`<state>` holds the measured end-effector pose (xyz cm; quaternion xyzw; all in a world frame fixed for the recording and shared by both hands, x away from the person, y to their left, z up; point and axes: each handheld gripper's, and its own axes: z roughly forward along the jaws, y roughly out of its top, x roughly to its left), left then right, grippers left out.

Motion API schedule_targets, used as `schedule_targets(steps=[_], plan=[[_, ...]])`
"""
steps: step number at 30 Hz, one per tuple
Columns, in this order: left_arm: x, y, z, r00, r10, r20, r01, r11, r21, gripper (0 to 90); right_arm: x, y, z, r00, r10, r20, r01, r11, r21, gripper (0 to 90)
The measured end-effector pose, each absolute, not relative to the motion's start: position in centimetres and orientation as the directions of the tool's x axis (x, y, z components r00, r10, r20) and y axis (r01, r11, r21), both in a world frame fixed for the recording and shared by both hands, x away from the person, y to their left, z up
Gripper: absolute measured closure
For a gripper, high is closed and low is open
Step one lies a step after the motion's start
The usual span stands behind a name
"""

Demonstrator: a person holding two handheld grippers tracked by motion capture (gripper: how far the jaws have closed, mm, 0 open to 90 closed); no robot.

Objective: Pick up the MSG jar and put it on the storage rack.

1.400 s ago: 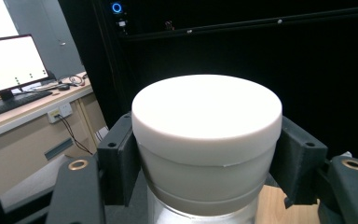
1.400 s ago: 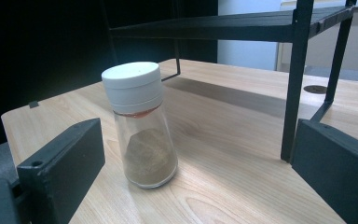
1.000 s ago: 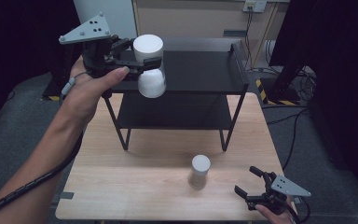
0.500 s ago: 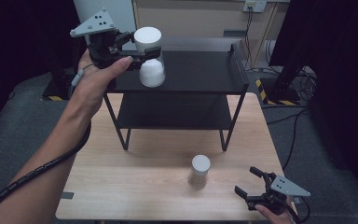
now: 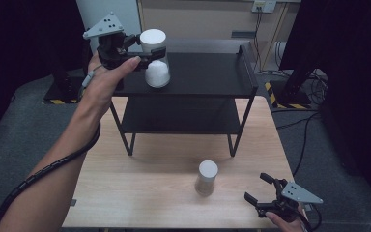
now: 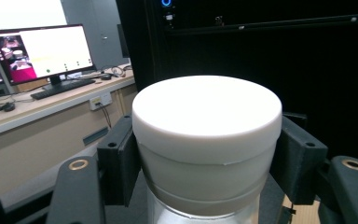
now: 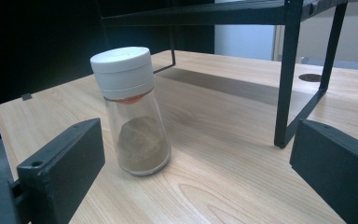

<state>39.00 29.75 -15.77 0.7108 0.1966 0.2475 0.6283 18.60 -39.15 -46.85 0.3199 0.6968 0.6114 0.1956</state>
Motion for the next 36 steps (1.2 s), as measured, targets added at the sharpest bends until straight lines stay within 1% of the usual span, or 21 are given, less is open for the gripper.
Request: schedule_targets(steps=[8,10,16,28,33,34,36], plan=[[39.7,29.6,-16.6,0.792,0.603,0.097,-0.019,-0.135,0.991,32.6,18.6,-39.3,-47.1,-0.715,0.688,0.125,0.217,0.049,0.975,3.6],[40.0,29.7,-16.9,0.794,0.603,0.079,-0.013,-0.114,0.993,32.6,18.6,-39.3,-47.2,-0.713,0.689,0.128,0.219,0.046,0.975,3.6],[40.4,29.8,-17.5,0.793,0.605,0.068,-0.014,-0.094,0.996,32.3,18.6,-39.4,-47.2,-0.712,0.69,0.128,0.221,0.047,0.974,3.6],[40.9,29.9,-17.2,0.799,0.6,0.04,0.016,-0.087,0.996,32.2,18.6,-39.4,-47.4,-0.71,0.691,0.134,0.226,0.044,0.973,3.6],[40.9,29.8,-17.1,0.796,0.603,0.051,0.01,-0.098,0.995,31.9,18.7,-39.4,-47.4,-0.713,0.689,0.133,0.225,0.045,0.973,3.6],[40.6,29.5,-16.8,0.779,0.621,0.083,-0.007,-0.123,0.992,23.8,18.7,-39.4,-47.3,-0.715,0.686,0.135,0.226,0.044,0.973,3.6],[40.5,29.6,-16.7,0.777,0.624,0.083,-0.01,-0.12,0.993,16.7,18.7,-39.3,-47.2,-0.718,0.683,0.133,0.224,0.046,0.974,3.6]])
